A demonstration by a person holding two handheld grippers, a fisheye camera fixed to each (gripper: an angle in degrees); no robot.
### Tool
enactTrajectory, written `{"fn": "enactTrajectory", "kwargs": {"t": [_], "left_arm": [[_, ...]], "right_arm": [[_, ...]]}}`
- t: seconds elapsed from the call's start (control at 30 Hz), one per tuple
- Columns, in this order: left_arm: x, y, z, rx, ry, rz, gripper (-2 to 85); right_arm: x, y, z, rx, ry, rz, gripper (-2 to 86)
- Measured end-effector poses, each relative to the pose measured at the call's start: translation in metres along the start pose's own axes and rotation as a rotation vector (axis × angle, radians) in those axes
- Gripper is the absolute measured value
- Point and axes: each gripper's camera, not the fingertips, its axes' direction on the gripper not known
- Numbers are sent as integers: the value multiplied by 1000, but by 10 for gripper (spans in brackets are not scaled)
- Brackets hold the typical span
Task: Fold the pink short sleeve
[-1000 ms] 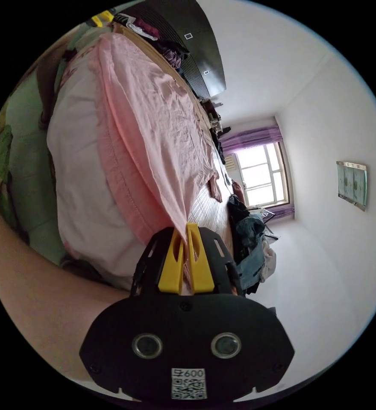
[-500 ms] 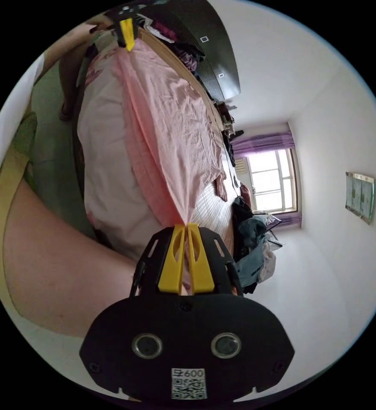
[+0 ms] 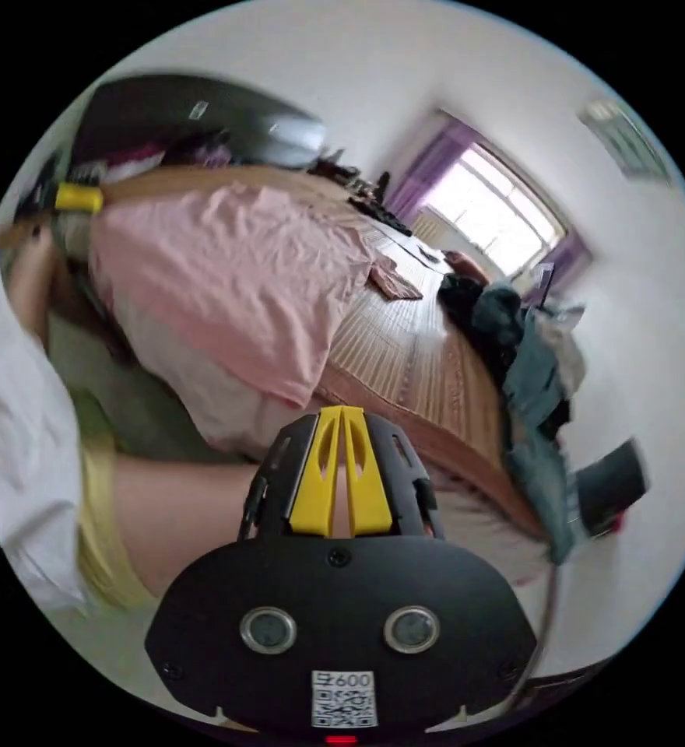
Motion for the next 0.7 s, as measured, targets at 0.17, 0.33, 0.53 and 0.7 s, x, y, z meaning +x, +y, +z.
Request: {"fn": "enactTrajectory", "kwargs": {"t": [0.17,0.33,0.53,0.7], "left_arm": [[-44,7,17,-90,47,-167,12],[-69,22,24,-96,130,-303,17],[-28,8,16,-84,4,-113,16],[2,-19,8,-29,4,-22,14]], "right_arm": [[98,-47,0,-102,-361,294,84],[134,-88,0,-200,-443,366,51],[156,-157,-62,-40,-671,390,-4],[157,-240,-92,23,-810,398,-8]]}}
